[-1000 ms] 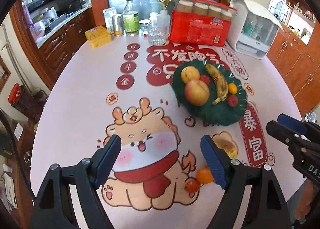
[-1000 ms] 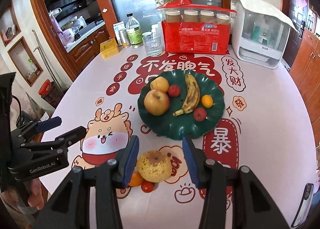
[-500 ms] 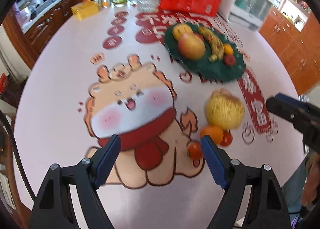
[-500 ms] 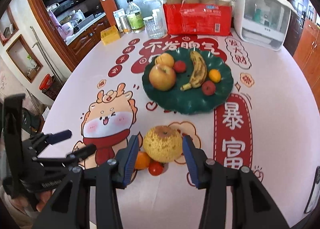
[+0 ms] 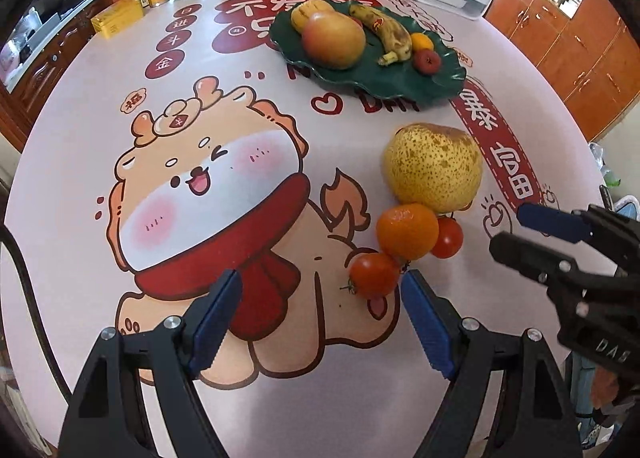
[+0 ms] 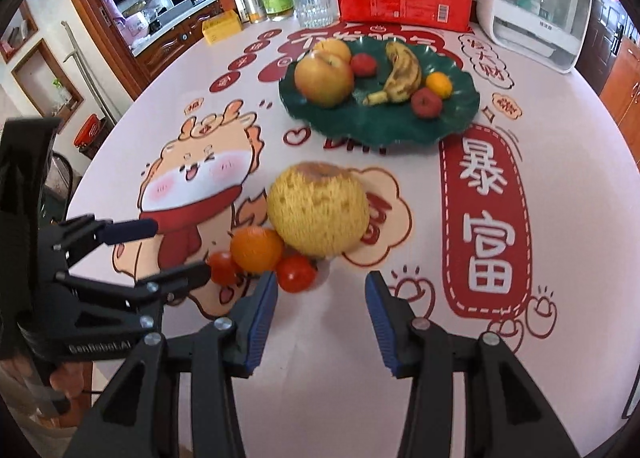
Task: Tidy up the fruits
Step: 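Grasp a red tomato with the left gripper while the right gripper grasps another tomato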
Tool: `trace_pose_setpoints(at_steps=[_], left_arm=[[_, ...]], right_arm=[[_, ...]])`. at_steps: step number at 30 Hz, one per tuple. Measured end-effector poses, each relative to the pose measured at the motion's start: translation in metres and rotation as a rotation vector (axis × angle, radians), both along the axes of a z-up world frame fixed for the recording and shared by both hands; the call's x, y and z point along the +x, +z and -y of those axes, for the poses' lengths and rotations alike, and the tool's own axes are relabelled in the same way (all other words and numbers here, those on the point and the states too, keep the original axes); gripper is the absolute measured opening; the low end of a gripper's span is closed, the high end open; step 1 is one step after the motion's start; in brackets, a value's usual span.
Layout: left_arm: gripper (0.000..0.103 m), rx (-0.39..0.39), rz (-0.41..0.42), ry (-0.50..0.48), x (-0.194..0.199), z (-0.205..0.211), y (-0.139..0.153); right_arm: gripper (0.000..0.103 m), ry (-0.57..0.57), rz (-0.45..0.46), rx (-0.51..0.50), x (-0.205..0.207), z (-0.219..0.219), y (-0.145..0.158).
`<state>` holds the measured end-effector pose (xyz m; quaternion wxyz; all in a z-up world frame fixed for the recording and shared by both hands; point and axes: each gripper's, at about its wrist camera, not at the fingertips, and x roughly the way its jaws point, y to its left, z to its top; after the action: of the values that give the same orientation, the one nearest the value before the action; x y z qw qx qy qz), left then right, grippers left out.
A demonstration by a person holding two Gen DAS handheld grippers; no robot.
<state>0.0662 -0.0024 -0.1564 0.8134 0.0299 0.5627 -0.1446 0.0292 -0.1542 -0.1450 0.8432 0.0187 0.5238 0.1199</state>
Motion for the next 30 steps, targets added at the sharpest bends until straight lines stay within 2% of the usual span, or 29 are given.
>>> trace_pose_setpoints(at_steps=[6, 9, 14, 18, 24, 30], left_arm=[[0.08, -0.017, -0.03, -0.012, 0.003, 0.003, -0.01], [0.075, -0.03, -0.042, -0.025, 0.005, 0.007, -0.014], [0.06, -0.074, -0.069, -0.037, 0.009, 0.01, -0.022], [0.051, -0.093, -0.06, -0.049, 0.011, 0.013, -0.022], [0.03, -0.104, -0.055, -0.072, 0.01, 0.015, -0.023], [0.028, -0.114, -0.05, -0.071, 0.007, 0.013, -0.023]], right_arm=[[0.046, 0.023, -0.009, -0.005, -0.005, -0.004, -0.016], [0.046, 0.037, -0.01, -0.005, -0.006, -0.007, -0.023], [0.045, 0.069, 0.014, -0.009, -0.004, -0.013, -0.032], [0.037, 0.084, 0.033, -0.009, 0.001, -0.016, -0.036], [0.029, 0.121, 0.05, -0.019, 0.006, -0.026, -0.041], [0.028, 0.13, 0.065, -0.035, 0.005, -0.03, -0.044]])
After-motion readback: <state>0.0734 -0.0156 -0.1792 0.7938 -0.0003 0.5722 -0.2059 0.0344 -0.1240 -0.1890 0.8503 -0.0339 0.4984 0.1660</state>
